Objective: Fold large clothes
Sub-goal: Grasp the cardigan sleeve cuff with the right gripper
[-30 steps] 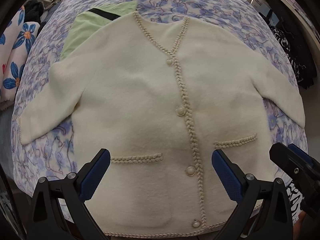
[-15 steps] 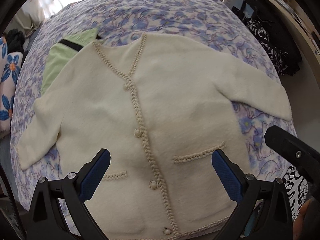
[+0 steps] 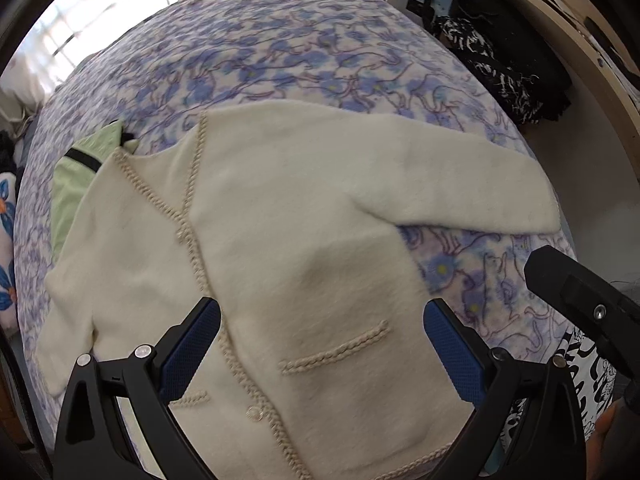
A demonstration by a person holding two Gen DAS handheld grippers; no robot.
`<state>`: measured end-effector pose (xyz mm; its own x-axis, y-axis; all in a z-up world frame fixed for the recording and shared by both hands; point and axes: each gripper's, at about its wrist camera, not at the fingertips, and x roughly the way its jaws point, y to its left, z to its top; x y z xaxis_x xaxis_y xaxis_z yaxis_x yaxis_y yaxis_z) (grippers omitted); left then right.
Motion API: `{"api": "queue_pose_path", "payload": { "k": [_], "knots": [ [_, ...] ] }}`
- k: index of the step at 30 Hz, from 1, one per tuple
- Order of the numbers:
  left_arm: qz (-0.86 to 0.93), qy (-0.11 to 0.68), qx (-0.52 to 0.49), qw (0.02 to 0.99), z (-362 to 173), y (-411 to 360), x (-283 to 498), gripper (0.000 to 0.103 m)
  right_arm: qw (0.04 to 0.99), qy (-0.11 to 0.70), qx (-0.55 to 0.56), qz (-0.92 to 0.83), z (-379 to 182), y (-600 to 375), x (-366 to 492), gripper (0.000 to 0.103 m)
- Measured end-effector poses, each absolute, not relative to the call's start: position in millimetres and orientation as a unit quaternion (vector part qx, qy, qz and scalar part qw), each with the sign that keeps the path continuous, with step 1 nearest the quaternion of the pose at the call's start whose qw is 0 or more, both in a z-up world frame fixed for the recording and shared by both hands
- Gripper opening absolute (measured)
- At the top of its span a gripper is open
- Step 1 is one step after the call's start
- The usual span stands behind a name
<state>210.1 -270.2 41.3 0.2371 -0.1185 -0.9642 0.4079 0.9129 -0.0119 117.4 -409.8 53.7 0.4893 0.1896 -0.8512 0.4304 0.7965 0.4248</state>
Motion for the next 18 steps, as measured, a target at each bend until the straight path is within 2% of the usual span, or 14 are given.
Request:
{"api": "queue_pose_path", "payload": {
  "k": [12, 18],
  "knots": [
    [-0.171, 0.560, 0.169, 0.793, 7, -362, 229, 0.100, 0.786, 0.478, 0.370, -0.130, 4, -506, 110, 0.088],
    [-0.162, 0.586, 0.153, 0.779, -20, -394, 246, 0.091, 0.739, 0.476, 0.447, -0.164, -49, -562, 96, 0.088]
  ]
}}
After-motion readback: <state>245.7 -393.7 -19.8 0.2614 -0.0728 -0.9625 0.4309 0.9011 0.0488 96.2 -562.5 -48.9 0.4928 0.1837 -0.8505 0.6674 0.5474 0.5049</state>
